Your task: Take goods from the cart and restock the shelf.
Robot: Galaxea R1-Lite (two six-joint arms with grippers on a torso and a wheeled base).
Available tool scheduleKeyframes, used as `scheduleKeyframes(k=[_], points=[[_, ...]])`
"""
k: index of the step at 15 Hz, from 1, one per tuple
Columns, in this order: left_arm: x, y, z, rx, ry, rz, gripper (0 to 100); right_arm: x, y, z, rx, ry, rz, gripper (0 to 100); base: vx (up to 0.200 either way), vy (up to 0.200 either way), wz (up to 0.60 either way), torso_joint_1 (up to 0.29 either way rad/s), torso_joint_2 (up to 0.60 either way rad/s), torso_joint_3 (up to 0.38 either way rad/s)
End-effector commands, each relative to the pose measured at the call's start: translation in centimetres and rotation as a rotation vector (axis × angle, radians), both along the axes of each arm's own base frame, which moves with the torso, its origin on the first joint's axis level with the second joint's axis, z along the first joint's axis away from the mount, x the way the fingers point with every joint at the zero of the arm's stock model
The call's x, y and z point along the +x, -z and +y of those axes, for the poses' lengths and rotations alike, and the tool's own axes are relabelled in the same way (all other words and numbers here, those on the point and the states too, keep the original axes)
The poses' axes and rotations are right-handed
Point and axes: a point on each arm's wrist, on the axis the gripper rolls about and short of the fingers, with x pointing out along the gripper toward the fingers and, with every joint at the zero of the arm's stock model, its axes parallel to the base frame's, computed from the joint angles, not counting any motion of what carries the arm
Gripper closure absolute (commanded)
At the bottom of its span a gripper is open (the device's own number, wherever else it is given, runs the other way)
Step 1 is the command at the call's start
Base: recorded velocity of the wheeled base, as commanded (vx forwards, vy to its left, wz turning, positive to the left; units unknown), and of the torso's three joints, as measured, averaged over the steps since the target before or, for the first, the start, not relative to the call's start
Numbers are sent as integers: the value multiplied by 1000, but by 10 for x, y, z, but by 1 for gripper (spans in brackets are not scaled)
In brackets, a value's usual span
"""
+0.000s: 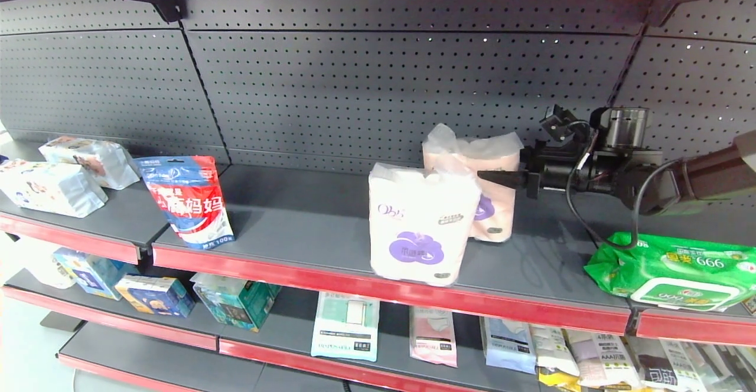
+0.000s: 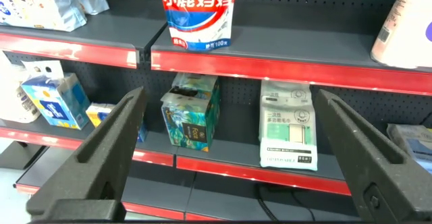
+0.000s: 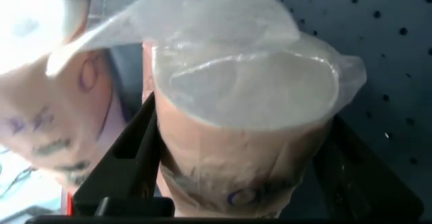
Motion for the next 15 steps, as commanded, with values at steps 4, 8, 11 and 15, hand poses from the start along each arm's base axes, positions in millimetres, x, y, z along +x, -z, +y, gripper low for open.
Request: scheduleKeyframes(k=[4,8,11,15], points=[[0,0,0,0,-1,0,0,1,5,-14,-30,-41,-68,100,0,0,0,0,0,0],[0,0,0,0,-1,0,0,4,9,-16,-59,-48,-112,100,0,0,0,0,0,0],[0,0,0,0,-1,0,0,9,10,-8,-56,-70,-117,100,0,0,0,0,0,0],[0,0,0,0,-1,0,0,11,7,2,-50,-91,-124,100,0,0,0,0,0,0]])
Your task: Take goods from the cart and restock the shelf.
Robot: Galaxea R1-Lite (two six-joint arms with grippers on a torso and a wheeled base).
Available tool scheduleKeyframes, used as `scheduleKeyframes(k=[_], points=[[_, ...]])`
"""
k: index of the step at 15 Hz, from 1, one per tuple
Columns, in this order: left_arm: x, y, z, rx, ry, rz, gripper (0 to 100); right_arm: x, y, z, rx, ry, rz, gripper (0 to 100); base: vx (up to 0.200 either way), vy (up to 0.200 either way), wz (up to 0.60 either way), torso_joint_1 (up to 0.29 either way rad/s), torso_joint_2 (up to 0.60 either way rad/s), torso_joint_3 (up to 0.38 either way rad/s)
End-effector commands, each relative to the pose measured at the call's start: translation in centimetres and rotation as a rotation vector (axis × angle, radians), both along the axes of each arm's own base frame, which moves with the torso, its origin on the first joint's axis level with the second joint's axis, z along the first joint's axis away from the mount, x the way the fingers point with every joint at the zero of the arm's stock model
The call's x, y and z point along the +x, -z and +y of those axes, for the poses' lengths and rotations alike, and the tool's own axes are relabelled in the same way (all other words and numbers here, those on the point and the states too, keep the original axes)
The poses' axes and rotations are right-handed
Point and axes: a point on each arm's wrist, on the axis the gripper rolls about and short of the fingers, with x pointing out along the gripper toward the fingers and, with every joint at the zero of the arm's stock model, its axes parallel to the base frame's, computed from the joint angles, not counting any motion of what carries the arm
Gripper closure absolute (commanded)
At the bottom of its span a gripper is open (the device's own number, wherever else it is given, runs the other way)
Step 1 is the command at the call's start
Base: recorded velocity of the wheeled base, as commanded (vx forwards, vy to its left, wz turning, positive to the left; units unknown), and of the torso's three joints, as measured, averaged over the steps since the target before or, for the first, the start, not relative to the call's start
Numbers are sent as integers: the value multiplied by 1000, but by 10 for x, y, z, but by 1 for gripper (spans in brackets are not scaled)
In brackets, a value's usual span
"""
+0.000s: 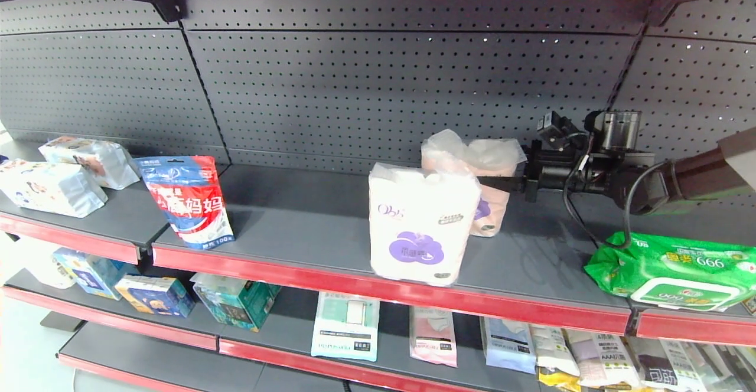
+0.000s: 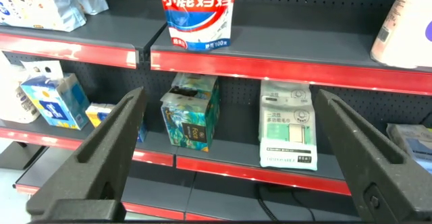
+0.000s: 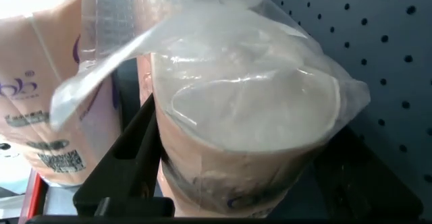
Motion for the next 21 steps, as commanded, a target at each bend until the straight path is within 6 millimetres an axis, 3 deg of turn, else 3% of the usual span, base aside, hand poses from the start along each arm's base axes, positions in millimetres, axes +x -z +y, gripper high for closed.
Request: scheduleKeyframes(k=[1,21], points=[[0,0,0,0,-1,0,0,1,0,5,3,-12,1,100,0,0,0,0,0,0],[0,0,0,0,-1,0,0,3,-8,42,42,-31,59,100,0,0,0,0,0,0]])
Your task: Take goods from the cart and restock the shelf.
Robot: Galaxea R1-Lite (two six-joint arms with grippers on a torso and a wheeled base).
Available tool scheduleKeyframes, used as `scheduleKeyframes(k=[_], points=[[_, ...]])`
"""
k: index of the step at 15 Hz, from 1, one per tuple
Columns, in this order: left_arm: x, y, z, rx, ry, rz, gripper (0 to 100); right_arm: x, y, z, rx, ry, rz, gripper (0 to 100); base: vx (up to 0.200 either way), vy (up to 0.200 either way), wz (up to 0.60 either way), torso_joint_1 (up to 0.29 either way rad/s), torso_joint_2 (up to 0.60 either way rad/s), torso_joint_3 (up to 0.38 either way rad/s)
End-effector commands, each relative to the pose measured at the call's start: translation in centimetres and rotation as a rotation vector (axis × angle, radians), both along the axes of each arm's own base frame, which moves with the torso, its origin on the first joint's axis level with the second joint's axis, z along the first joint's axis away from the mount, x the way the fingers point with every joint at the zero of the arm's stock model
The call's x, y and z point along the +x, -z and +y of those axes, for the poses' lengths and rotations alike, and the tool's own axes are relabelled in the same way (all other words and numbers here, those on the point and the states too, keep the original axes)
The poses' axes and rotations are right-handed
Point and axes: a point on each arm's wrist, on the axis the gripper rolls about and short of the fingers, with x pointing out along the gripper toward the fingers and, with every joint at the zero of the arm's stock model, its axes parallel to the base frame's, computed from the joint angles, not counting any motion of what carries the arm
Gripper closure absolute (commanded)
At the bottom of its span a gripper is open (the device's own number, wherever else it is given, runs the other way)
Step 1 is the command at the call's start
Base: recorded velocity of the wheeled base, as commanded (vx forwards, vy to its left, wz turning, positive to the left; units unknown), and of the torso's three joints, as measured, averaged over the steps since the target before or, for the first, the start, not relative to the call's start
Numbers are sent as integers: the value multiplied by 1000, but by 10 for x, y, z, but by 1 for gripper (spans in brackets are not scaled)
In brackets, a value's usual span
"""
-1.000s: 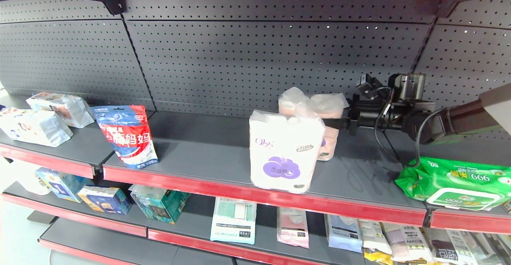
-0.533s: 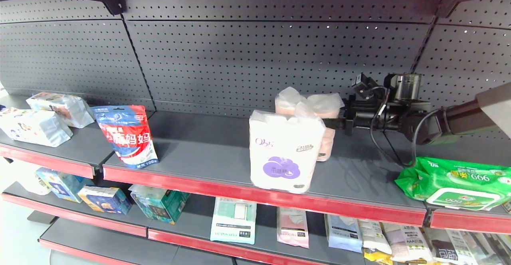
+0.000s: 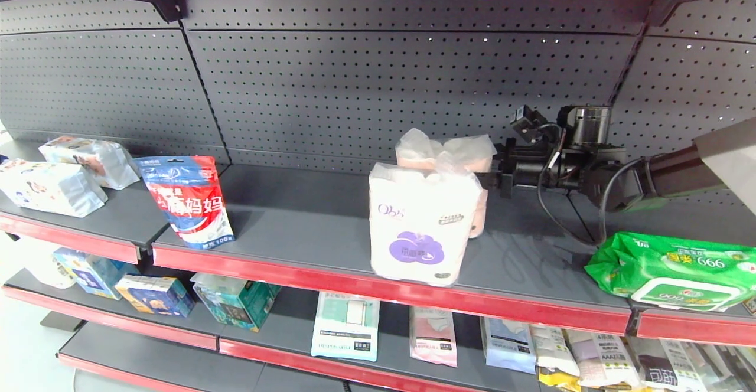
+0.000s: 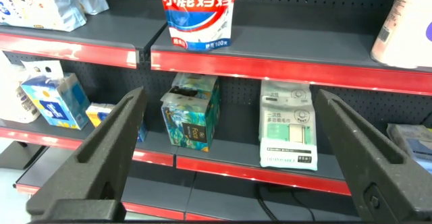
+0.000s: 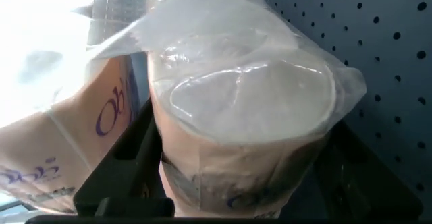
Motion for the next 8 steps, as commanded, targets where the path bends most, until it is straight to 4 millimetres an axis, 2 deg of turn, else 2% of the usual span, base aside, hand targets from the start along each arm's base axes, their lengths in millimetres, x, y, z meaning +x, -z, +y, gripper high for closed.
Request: scheduleKeyframes(k=[1,8], points=[[0,0,0,-1,0,0,0,0,0,1,-2,4,-3,100,0,0,0,0,0,0],[0,0,0,0,0,0,0,-3,20,-20,-42,43,13,100,0,0,0,0,0,0]])
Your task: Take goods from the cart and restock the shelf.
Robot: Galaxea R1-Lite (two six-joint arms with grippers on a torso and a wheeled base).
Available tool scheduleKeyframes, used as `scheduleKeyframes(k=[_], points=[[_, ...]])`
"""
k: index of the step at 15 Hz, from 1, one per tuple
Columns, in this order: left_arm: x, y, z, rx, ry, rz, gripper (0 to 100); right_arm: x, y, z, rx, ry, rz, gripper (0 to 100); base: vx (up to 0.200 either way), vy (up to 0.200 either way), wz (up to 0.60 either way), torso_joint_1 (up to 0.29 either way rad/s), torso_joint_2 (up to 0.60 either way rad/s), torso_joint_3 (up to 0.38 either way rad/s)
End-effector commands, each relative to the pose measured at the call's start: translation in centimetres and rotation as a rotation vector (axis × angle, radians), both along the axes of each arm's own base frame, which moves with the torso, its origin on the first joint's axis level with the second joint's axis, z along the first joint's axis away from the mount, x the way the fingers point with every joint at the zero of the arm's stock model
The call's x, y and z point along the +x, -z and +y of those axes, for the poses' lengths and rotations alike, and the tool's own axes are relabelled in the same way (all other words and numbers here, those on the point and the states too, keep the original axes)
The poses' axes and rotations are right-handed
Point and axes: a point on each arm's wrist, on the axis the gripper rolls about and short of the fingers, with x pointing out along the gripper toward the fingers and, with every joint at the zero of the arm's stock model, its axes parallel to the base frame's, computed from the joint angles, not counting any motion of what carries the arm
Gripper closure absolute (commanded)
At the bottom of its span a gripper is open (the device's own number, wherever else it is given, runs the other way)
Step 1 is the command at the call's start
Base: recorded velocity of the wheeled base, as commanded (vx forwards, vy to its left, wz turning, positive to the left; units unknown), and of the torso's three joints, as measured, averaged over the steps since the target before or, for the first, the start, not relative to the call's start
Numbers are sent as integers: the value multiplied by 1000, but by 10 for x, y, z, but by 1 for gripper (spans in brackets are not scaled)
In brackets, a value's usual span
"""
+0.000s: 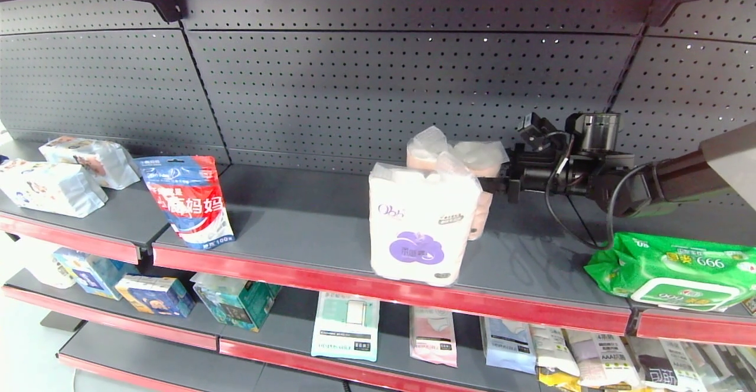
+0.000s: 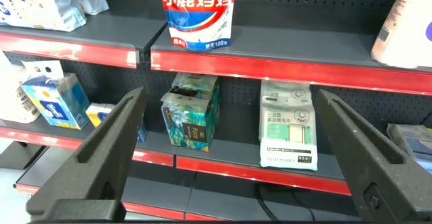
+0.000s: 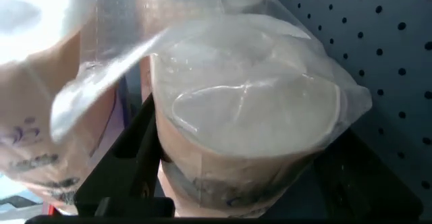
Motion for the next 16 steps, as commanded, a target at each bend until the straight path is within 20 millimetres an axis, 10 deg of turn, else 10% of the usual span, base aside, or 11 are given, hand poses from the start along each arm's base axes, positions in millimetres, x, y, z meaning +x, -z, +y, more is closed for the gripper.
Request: scheduleKeyframes(k=[1,16], points=[[0,0,0,0,-1,0,0,-2,7,-3,-9,-3,13,100,0,0,0,0,0,0],[0,0,0,0,-1,0,0,2,11,11,-31,-30,-24,100,0,0,0,0,0,0]])
